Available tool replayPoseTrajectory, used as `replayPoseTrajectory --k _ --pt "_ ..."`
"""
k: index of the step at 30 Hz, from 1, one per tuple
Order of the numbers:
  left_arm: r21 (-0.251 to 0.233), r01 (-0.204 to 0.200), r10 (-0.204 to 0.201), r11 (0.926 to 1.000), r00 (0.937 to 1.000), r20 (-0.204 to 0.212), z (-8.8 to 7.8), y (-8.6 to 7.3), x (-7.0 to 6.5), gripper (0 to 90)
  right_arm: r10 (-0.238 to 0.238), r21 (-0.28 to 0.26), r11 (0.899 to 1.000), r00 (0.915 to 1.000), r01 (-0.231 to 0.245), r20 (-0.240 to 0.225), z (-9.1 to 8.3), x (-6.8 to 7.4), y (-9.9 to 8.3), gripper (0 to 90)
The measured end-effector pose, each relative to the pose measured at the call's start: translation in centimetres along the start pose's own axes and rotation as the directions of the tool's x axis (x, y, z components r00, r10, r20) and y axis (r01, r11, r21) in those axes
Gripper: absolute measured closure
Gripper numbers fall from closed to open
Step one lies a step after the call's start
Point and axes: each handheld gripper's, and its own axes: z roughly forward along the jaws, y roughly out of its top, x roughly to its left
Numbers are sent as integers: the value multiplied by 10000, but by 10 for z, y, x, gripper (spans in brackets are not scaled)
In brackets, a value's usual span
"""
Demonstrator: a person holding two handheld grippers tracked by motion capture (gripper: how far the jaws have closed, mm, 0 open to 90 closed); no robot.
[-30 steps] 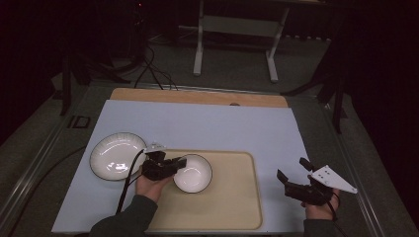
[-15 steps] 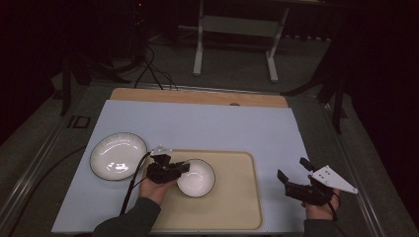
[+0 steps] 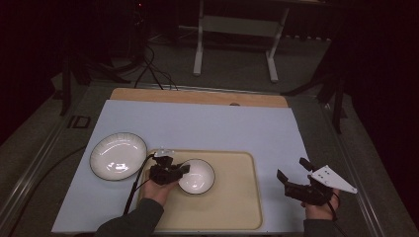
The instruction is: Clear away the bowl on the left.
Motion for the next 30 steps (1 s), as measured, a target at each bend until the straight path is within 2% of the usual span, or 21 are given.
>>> replayPoseTrajectory --k 5,8,9,11,12,15,18,24,26,30 --pt "67 54 -56 10000 9997 235 2 0 2 742 5 13 10000 10000 -5 -6 0 0 0 87" --pt "60 56 -59 10000 9991 429 3 0 1 685 8 22 10000 10000 -8 -9 0 0 0 86" --pt "60 56 -59 10000 9991 429 3 0 1 641 8 22 10000 10000 -8 -9 0 0 0 86" --pt "29 152 -153 9999 9994 326 3 0 1 610 8 16 10000 10000 -8 -10 0 0 0 86" --pt "-40 201 -199 9998 9994 278 2 1 1 557 21 18 10000 10000 -21 -5 0 0 0 87" --pt "-67 198 -196 9998 9995 227 1 1 1 513 26 15 10000 10000 -26 -2 0 0 0 86" --pt "-112 202 -201 9997 9998 71 -1 3 1 428 35 25 10000 10000 -35 0 0 0 0 86" --pt "-522 356 -361 9980 9993 -93 -10 7 4 387 31 18 10000 10000 -31 15 0 0 0 86" --pt "-819 259 -285 9963 9991 -313 -17 10 4 386 29 26 10000 10000 -29 5 0 0 0 87" --pt "-1074 126 -176 9941 9988 -460 -23 12 3 384 27 25 10000 10000 -27 5 0 0 0 86"
